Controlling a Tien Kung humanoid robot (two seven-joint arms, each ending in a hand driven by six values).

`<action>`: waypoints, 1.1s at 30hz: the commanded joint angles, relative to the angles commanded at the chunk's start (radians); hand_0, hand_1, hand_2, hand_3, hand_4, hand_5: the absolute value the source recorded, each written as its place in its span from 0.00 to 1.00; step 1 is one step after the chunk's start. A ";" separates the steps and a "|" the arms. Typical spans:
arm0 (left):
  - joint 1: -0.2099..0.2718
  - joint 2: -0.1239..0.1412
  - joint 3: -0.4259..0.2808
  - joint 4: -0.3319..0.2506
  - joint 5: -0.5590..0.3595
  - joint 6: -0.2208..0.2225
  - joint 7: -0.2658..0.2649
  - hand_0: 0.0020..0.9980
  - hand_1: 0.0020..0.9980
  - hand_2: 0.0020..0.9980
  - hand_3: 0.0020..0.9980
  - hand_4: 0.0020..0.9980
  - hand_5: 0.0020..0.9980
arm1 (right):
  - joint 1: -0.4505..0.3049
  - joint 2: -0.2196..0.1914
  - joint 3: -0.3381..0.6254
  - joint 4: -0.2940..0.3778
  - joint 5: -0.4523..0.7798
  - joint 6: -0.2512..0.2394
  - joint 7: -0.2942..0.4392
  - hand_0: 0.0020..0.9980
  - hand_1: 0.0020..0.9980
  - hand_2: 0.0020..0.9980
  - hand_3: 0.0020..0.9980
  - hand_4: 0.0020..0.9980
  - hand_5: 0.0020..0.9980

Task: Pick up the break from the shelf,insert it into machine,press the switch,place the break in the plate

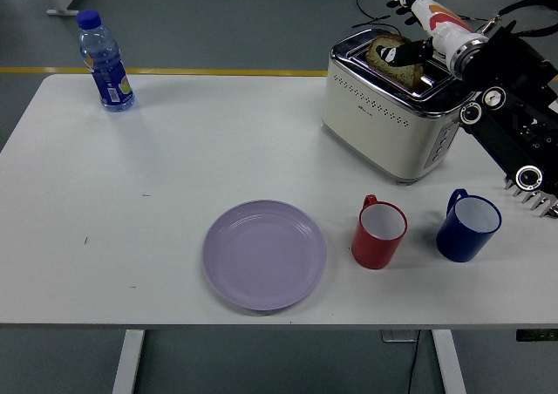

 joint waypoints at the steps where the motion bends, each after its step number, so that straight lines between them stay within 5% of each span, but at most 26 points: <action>1: 0.001 0.000 0.001 0.000 0.000 0.000 0.000 0.69 0.63 0.69 0.71 0.46 1.00 | 0.013 0.014 -0.005 -0.029 -0.005 0.002 -0.001 0.85 0.79 0.84 0.86 0.73 0.21; 20: -0.005 0.004 0.032 0.000 -0.032 0.008 -0.011 0.69 0.62 0.68 0.71 0.46 1.00 | 0.141 0.161 -0.085 -0.372 -0.072 -0.012 0.000 0.70 0.66 0.69 0.79 0.74 0.18; 23: -0.007 0.004 0.037 0.000 -0.037 0.010 -0.013 0.69 0.62 0.68 0.71 0.46 1.00 | 0.146 0.168 -0.095 -0.387 -0.084 -0.015 -0.001 0.70 0.66 0.69 0.79 0.74 0.18; 24: -0.007 0.004 0.037 0.000 -0.038 0.011 -0.013 0.69 0.62 0.68 0.71 0.46 1.00 | 0.149 0.171 -0.101 -0.395 -0.091 -0.016 -0.003 0.58 0.58 0.61 0.75 0.73 0.18; 29: -0.010 0.004 0.044 0.000 -0.046 0.013 -0.016 0.69 0.62 0.68 0.71 0.46 1.00 | 0.159 0.184 -0.114 -0.424 -0.117 -0.026 -0.007 0.58 0.58 0.61 0.75 0.73 0.18; 30: -0.010 0.004 0.044 0.000 -0.047 0.013 -0.016 0.69 0.62 0.68 0.71 0.46 1.00 | 0.161 0.184 -0.121 -0.425 -0.127 -0.026 -0.007 0.43 0.48 0.52 0.67 0.71 0.16; 33: -0.012 0.004 0.045 0.000 -0.048 0.014 -0.017 0.69 0.62 0.68 0.71 0.46 1.00 | 0.163 0.184 -0.133 -0.427 -0.136 -0.022 -0.008 0.43 0.48 0.52 0.67 0.71 0.16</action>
